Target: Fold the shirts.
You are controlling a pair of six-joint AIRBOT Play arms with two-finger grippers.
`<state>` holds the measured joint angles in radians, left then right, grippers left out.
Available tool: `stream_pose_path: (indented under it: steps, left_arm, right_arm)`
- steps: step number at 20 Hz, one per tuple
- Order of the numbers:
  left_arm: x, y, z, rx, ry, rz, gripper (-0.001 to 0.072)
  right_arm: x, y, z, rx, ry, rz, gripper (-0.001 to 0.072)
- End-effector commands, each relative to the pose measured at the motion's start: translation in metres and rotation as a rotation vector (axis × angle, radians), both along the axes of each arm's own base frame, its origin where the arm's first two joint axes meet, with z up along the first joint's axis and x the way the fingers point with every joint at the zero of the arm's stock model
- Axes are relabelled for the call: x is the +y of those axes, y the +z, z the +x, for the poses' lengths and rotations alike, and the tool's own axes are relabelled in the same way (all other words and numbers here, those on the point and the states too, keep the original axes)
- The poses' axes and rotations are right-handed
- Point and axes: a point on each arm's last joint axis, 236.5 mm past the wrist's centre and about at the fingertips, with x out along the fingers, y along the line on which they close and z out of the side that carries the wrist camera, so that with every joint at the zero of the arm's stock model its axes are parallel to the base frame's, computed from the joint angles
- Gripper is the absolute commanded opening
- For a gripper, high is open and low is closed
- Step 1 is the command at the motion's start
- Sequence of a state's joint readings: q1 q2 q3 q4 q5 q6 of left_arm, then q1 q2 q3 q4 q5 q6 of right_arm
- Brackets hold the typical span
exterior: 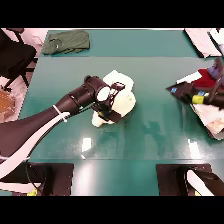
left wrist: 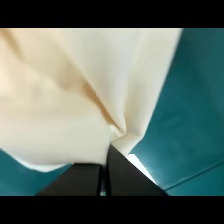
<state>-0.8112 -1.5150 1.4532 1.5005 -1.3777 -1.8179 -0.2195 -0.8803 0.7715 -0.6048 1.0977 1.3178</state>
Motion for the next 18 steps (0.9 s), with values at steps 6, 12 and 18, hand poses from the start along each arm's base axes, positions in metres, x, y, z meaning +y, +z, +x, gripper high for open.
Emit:
stream_pose_path:
  steps: [6,12,18]
  left_arm:
    - [0.066,0.042,-0.019,-0.058,0.032,0.151,0.0021]
    - [0.065,0.033,-0.011,-0.091,0.041,0.147,0.0021]
    - [0.067,0.034,-0.009,-0.097,0.048,0.151,0.0021]
  right_arm:
    - [0.094,-0.098,0.057,0.157,0.100,0.064,0.0578]
    - [0.179,-0.138,0.129,0.250,0.212,0.159,0.0577]
    - [0.202,-0.125,0.158,0.229,0.269,0.200,0.0086]
